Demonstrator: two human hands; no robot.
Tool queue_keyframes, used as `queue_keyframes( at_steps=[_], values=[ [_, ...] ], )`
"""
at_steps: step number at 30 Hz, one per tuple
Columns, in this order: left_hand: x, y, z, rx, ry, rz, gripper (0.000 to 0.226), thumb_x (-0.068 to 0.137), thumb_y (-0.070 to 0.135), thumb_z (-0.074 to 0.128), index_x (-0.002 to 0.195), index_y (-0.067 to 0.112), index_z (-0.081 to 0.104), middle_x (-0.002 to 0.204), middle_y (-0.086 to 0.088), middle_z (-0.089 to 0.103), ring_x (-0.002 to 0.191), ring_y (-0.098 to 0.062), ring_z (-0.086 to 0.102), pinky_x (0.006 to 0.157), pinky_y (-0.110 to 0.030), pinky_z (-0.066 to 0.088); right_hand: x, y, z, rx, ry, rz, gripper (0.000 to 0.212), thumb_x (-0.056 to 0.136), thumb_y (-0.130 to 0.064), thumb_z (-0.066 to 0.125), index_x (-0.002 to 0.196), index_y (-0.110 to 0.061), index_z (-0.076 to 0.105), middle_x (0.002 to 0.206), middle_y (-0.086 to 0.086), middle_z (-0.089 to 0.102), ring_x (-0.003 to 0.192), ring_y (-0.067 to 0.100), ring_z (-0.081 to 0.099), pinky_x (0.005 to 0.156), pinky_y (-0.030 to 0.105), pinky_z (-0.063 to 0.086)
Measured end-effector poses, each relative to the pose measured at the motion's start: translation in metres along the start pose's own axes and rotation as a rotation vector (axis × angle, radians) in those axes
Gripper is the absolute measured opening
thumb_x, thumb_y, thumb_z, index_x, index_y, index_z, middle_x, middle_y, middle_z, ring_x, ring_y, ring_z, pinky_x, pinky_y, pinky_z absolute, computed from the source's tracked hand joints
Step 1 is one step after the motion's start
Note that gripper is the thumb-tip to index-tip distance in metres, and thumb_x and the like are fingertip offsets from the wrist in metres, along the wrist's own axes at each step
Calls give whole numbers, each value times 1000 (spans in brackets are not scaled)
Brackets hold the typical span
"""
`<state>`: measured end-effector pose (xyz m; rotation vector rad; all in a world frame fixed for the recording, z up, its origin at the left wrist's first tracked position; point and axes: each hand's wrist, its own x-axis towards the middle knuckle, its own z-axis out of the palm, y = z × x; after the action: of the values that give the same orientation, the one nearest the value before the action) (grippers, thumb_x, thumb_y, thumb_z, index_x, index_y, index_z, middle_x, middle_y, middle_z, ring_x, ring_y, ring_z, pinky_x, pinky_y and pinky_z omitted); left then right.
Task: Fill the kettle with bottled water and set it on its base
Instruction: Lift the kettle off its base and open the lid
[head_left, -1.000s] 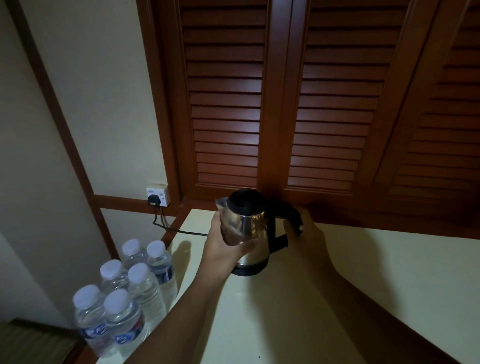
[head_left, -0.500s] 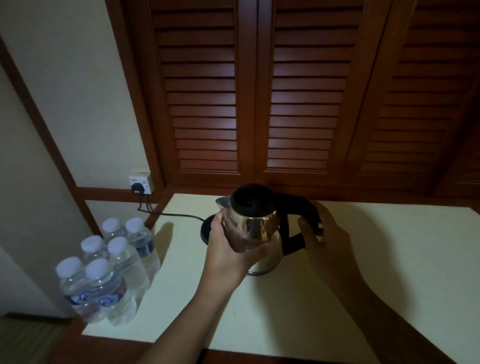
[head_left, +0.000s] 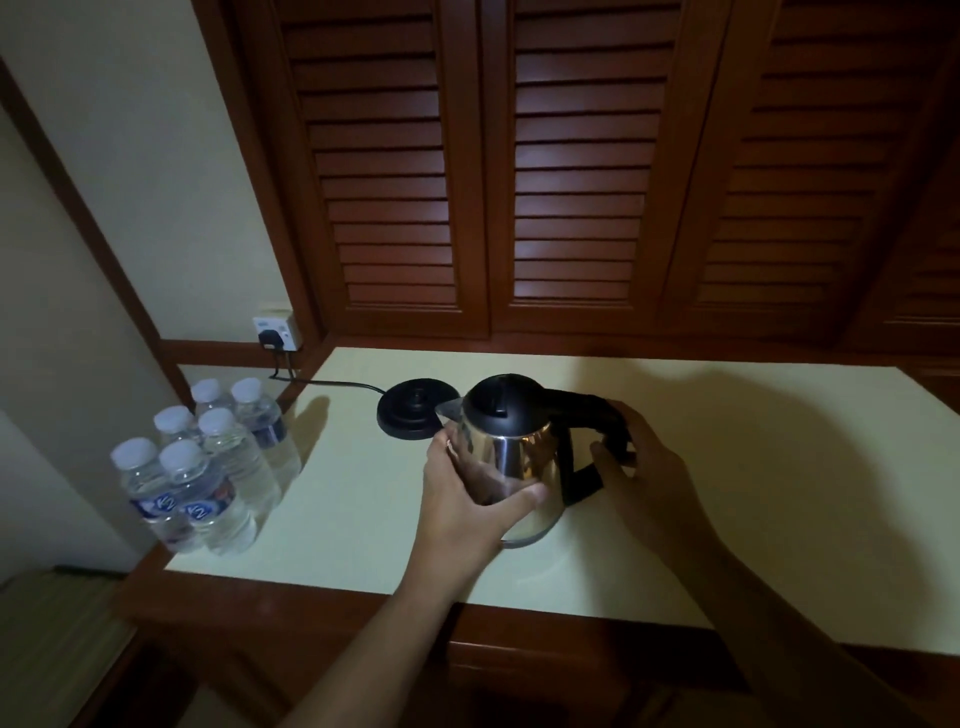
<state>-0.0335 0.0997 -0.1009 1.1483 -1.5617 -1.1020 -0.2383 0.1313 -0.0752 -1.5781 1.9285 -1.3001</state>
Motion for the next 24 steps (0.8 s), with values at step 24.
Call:
queue_keyframes(
  at_steps=[24],
  values=[
    [-17, -26, -1, 157, -37, 8, 99, 79, 41, 89, 154, 50, 24, 148, 26, 52, 134, 0, 55, 112, -37, 52, 58, -104, 16, -373, 31, -206, 28, 85, -49, 61, 85, -22, 59, 68, -2, 64, 64, 20, 63, 59, 31, 53]
  ],
)
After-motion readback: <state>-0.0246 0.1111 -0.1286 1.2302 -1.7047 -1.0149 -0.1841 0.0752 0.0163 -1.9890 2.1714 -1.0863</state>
